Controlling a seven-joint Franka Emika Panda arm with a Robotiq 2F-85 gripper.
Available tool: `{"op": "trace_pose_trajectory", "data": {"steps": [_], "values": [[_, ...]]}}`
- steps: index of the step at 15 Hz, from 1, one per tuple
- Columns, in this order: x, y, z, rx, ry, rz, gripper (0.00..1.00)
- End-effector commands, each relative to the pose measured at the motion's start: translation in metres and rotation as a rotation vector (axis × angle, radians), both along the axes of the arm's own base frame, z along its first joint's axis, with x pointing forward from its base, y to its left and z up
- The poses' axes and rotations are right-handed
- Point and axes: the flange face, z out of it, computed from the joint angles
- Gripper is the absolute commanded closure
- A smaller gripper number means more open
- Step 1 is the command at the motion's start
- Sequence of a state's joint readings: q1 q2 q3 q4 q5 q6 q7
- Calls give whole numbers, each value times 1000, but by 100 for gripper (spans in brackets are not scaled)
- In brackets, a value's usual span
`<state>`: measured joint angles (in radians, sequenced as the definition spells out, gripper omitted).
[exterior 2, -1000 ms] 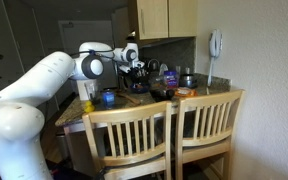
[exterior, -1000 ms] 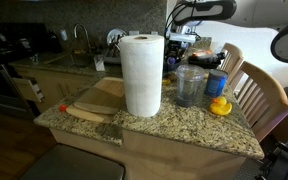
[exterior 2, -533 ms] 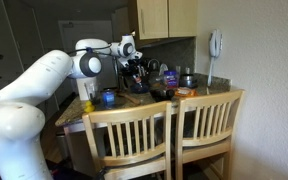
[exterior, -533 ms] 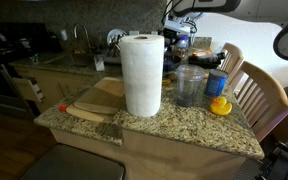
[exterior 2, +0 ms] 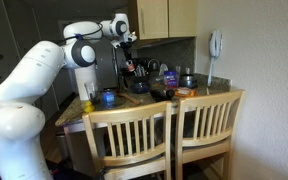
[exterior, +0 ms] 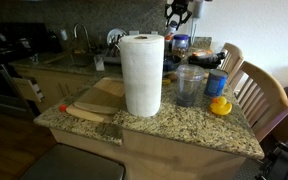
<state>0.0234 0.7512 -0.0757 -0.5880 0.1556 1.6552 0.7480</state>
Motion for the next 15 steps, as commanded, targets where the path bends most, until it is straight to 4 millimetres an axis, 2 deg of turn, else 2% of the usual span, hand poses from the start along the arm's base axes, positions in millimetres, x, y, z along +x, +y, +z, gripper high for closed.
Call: {"op": "trace_pose_trajectory", "data": {"steps": [1,3,7,15], "values": [[-41,2,36,4,133,-11,69],[-54,2,43,5,182,-3,69],[-63,0,29,2,295,38,69],[-34,26,-87,8,494,105,69]]}}
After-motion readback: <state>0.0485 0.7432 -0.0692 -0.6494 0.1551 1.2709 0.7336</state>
